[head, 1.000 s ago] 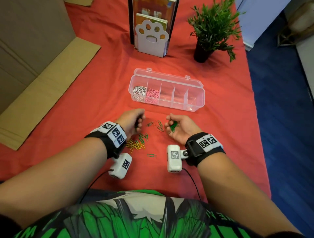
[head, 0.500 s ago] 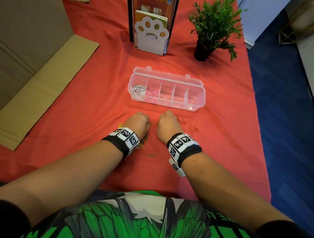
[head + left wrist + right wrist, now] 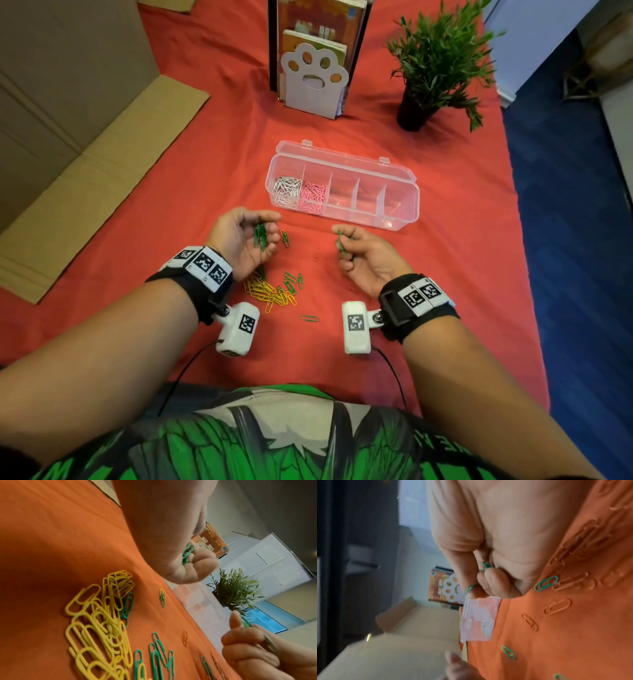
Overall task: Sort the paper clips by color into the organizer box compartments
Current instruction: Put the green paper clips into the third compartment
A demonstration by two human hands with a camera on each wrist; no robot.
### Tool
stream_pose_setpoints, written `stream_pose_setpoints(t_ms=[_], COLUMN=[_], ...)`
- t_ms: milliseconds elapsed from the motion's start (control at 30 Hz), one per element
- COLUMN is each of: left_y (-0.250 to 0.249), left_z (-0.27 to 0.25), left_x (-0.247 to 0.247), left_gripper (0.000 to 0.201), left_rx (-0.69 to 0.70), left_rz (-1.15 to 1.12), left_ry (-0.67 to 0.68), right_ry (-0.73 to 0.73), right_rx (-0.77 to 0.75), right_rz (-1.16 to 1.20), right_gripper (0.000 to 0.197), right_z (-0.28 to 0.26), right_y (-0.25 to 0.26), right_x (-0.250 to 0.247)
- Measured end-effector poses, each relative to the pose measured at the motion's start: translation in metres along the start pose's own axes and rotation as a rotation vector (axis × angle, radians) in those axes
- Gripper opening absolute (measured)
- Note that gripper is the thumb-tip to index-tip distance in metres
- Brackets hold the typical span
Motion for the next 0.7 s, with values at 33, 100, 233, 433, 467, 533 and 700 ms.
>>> stream_pose_setpoints(t_ms=[33,100,233,433,467,533,700], left_y=[0.001,-0.001,-0.018,-0.014,-0.014,-0.014,-0.018], left_z=[0.004,0.013,0.016,0.021,0.021,0.021,0.018], left_x=[-0.005,-0.014,-0.001,0.013,0.012,0.012,0.005], left_gripper=[0.025,0.022,0.016,0.029,0.025,0.017,0.010], left_rx=[0.003,0.064,0.419,0.518,0.530,0.545,0.500], left_rz=[0.075,0.371,1.169,1.689,1.680,1.650,1.401], left_ry=[-0.069,-0.229,-0.282,-0.218,-0.223,-0.230,-0.303], right_ry=[-0.003,-0.026,-0.082,-0.145,-0.131,-0.131,-0.160], right_rx=[0.022,0.057,0.147,0.089,0.061,-0.006,-0.266], right_rz=[0.063,0.175,0.219,-0.758,-0.936,-1.288,-1.770], right_gripper=[0.026,0.026,0.013,0.018,0.022,0.022,0.042], right_z=[0.000,0.002,0.002,0.000,-0.001,-0.003,-0.010], right_y=[-0.002,-0.005,-0.015,-0.031,-0.033,-0.035,-0.039], right_x=[-0.001,-0.003,-0.001,0.013,0.018,0.025,0.046])
Point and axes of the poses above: each hand's wrist, its own z-axis towards the middle knuckle, its own x-axis out of the palm, y = z × x, the point moved 7 cm from there along z, towards the middle knuckle, and after that the axes turned 8 degrees about z, right-handed, at the moved point
